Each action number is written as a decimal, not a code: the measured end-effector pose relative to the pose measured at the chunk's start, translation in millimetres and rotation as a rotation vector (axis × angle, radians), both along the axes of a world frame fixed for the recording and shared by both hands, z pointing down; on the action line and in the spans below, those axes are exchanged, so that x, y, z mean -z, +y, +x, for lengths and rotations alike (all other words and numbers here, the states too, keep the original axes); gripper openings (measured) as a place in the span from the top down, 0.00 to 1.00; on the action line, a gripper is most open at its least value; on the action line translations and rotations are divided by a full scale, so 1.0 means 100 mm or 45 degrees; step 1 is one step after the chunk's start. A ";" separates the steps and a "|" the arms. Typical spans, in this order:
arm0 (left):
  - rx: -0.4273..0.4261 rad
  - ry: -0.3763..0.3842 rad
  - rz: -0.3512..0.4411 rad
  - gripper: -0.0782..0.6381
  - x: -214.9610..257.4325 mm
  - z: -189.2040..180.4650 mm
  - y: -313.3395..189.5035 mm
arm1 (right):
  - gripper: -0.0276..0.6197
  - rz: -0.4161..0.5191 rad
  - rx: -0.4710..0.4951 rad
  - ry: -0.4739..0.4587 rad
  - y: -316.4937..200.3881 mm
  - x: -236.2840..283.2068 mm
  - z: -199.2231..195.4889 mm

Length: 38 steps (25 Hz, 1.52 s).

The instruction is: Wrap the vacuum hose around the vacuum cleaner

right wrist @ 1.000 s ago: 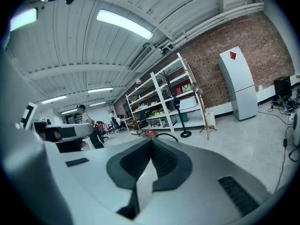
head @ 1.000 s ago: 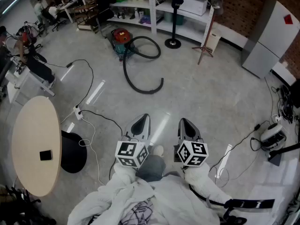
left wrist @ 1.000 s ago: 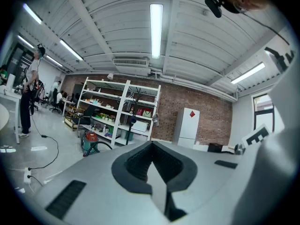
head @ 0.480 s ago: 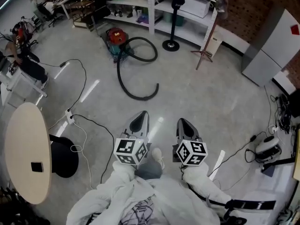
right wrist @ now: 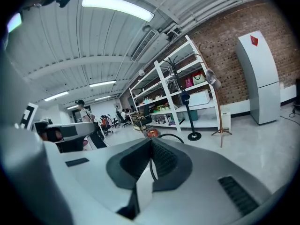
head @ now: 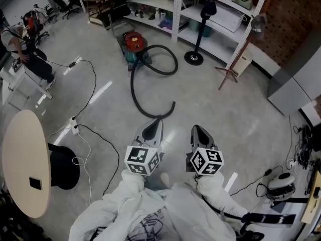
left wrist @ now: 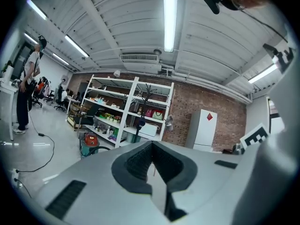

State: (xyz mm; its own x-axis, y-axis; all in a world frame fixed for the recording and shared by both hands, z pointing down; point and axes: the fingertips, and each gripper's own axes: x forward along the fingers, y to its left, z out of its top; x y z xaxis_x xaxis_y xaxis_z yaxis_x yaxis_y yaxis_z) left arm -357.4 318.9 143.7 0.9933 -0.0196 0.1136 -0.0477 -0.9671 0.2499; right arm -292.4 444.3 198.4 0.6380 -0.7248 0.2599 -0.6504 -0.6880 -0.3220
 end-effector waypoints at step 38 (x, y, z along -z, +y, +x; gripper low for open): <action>0.950 -0.214 -0.059 0.89 -1.97 2.62 -2.48 | 0.94 -0.349 1.272 -0.054 -3.33 -2.00 3.35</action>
